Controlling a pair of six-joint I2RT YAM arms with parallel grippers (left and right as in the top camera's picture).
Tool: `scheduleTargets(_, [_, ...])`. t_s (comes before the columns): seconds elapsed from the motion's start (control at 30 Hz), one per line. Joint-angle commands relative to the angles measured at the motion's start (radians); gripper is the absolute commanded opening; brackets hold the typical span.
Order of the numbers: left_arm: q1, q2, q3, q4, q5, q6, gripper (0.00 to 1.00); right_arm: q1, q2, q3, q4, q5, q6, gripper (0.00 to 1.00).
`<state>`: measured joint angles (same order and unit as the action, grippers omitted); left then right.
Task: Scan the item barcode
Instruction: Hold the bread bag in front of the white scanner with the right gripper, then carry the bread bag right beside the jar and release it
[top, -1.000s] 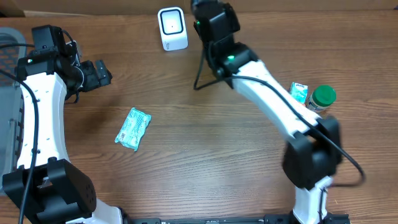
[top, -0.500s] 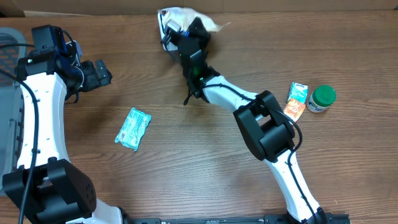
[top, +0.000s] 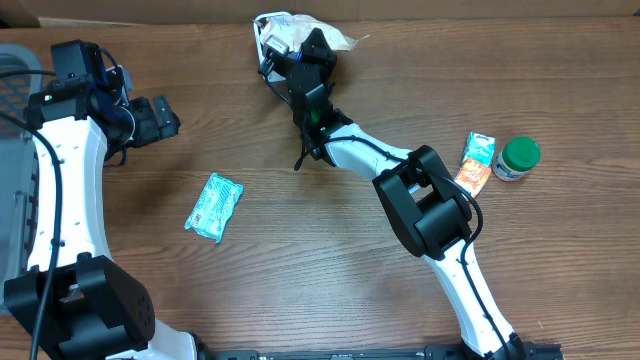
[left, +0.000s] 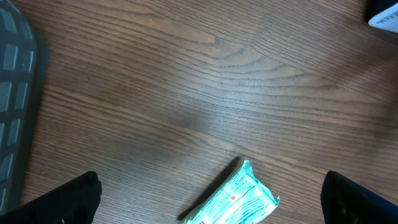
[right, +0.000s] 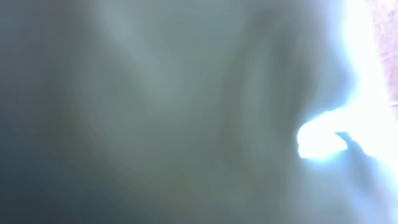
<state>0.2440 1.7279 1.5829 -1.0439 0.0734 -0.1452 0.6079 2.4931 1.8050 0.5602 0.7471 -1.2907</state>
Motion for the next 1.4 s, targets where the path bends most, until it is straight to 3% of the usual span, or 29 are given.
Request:
scheduleTargets(0.0, [-0.003, 0.002, 0.009, 0.001, -0.003, 0.011, 1.00, -0.010, -0.012, 0.015, 0.023, 0.016, -0.001, 0.04])
scheduleTargets(0.3, [-0.003, 0.002, 0.009, 0.001, -0.003, 0.011, 1.00, -0.010, -0.012, 0.015, 0.034, 0.016, -0.001, 0.04])
scheduleTargets(0.53, [-0.003, 0.002, 0.009, 0.001, -0.003, 0.011, 1.00, -0.010, -0.026, 0.015, 0.184, 0.028, -0.001, 0.04])
scheduleTargets(0.73, [-0.003, 0.002, 0.009, 0.001, -0.003, 0.011, 1.00, -0.008, -0.116, 0.015, 0.093, 0.057, 0.066, 0.04])
scheduleTargets(0.9, [-0.003, 0.002, 0.009, 0.001, -0.003, 0.011, 1.00, -0.008, -0.260, 0.015, -0.184, 0.056, 0.259, 0.04])
scheduleTargets(1.17, [-0.003, 0.002, 0.009, 0.001, -0.003, 0.011, 0.99, -0.008, -0.548, 0.015, -0.727, -0.094, 0.690, 0.04])
scheduleTargets(1.37, [-0.003, 0.002, 0.009, 0.001, -0.003, 0.011, 1.00, -0.020, -0.750, 0.015, -1.189, -0.338, 1.160, 0.04])
